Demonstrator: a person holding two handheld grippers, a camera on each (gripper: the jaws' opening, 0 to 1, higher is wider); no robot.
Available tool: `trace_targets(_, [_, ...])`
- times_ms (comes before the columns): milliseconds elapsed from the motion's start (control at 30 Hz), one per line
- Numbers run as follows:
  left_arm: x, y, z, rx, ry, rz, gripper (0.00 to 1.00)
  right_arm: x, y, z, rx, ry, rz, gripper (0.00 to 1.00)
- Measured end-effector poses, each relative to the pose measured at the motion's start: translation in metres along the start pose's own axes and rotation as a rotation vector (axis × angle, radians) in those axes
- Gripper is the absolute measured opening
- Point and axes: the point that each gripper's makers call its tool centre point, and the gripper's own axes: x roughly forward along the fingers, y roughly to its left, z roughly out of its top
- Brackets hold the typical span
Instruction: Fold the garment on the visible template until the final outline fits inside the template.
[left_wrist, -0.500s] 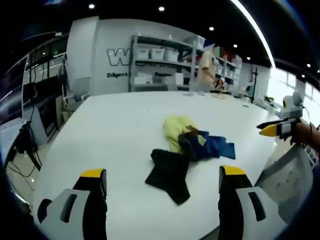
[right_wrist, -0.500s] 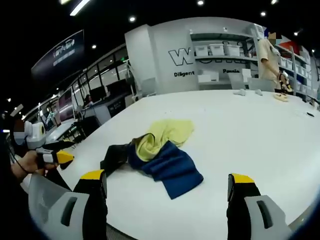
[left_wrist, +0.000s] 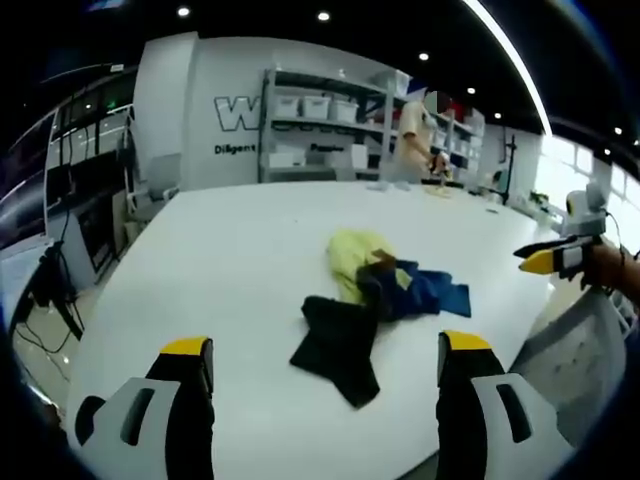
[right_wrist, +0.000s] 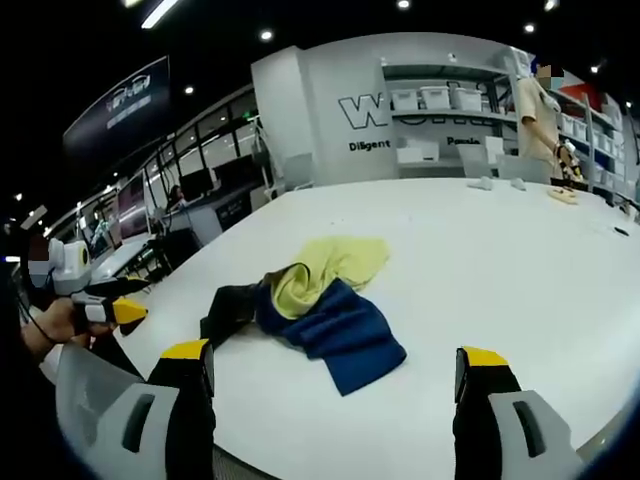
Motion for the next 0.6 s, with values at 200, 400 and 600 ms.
trace_targets(200, [0.0001,0.0012,0.0000,-0.003,-0.002,0.001,0.88,0.0004,-0.0003,-0.0006,0.002,0.003,-0.001,0.99])
trace_targets(400, [0.0006,0.0012,0.0011,0.003,-0.003,0.001,0.88,0.0006,-0.0005,-0.0002,0.001,0.003,-0.001,0.99])
trace_targets(600, [0.0012,0.0007,0.0009,0.009,0.000,0.002,0.87,0.0003,-0.0006,-0.0004,0.002,0.002,-0.001,0.99])
